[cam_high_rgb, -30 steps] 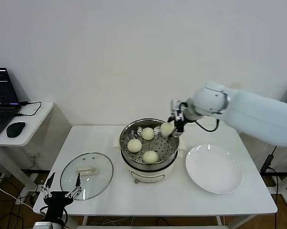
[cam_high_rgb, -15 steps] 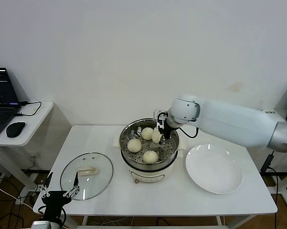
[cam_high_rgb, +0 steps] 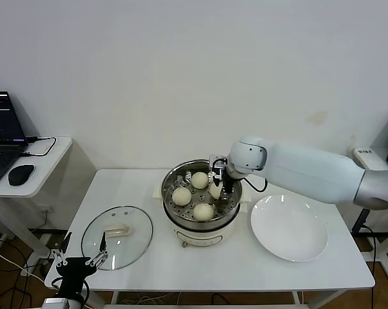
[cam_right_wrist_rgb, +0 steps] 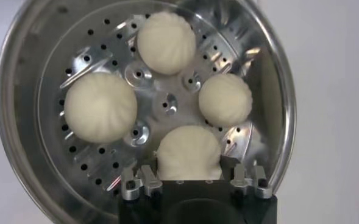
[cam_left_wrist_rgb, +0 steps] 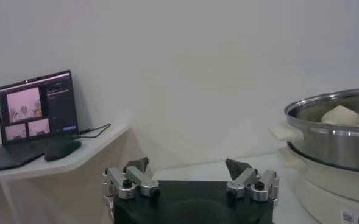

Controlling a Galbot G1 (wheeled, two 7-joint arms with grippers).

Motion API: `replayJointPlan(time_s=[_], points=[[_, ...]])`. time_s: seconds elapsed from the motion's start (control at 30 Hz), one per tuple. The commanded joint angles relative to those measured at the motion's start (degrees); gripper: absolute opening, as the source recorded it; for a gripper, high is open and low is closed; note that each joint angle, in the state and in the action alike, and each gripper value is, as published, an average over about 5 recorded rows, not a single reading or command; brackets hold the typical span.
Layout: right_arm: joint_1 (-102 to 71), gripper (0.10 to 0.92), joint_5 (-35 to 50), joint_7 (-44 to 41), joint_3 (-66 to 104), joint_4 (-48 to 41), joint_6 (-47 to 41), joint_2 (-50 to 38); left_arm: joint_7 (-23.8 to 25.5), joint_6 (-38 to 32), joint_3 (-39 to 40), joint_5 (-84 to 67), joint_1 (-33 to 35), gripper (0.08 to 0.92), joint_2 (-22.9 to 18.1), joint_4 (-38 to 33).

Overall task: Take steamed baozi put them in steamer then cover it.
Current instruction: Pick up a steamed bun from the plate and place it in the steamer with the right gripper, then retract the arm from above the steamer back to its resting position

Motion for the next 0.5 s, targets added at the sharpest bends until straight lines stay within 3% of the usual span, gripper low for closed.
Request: replayJointPlan(time_s=[0.03,0.27,0.4,0.5], points=[[-0.6,0.651,-0.4,0.3,0.4,-0.3,-0.3,0.2,0.0,0.0,0.0,0.1,0.1,0.823,-0.1,-0.2],[1.2,0.803,0.7,0.2,2.3,2.4,-0.3,-2.5,0.0,0.0,0.1,0.2,0.0,0.823,0.0,-0.4],[1.7,0.821,3.5,3.6,5.5,5.9,-0.3,-5.6,0.0,0.1,0.1,0.2,-0.3,0.823,0.2,-0.4],[0.5,0.823,7.5,10.9,8.7,9.5,-0.1,-8.8,0.0,0.1,0.0,0.1,-0.6,0.823,0.3,-0.2]])
